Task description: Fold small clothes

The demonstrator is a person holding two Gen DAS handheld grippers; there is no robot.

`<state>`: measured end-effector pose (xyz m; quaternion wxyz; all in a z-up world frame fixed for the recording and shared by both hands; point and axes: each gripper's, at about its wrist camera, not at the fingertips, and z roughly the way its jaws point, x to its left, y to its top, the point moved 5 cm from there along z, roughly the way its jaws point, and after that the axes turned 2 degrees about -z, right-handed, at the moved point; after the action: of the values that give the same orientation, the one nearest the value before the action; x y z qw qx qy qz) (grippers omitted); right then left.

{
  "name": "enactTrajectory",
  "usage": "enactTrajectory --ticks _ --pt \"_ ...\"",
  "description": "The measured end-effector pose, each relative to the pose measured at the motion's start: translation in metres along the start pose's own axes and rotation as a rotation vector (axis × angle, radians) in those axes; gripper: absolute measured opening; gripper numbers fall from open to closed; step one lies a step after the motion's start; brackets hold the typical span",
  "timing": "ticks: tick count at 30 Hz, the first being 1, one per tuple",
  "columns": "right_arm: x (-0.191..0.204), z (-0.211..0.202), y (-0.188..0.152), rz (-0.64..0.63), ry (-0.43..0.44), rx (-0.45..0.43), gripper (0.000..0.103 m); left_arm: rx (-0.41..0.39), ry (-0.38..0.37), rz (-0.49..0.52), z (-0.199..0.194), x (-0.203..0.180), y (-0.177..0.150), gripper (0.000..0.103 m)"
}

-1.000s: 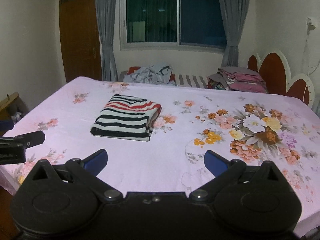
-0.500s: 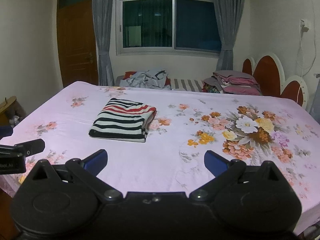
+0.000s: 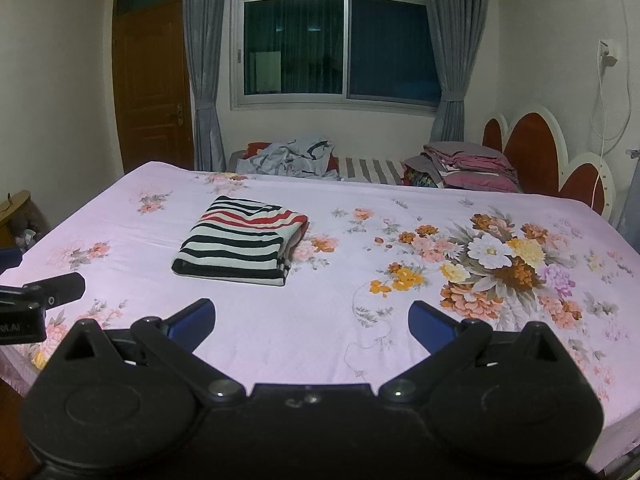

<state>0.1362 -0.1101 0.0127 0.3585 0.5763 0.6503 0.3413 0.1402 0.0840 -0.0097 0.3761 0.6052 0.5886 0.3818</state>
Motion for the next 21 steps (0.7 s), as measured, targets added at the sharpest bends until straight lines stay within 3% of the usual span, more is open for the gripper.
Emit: enactTrajectory --ticks 21 --pt "-0.0033 0.0018 0.0021 -0.001 0.002 0.000 0.103 -0.010 -0.015 0.018 0.0007 -0.0024 0.0036 0.103"
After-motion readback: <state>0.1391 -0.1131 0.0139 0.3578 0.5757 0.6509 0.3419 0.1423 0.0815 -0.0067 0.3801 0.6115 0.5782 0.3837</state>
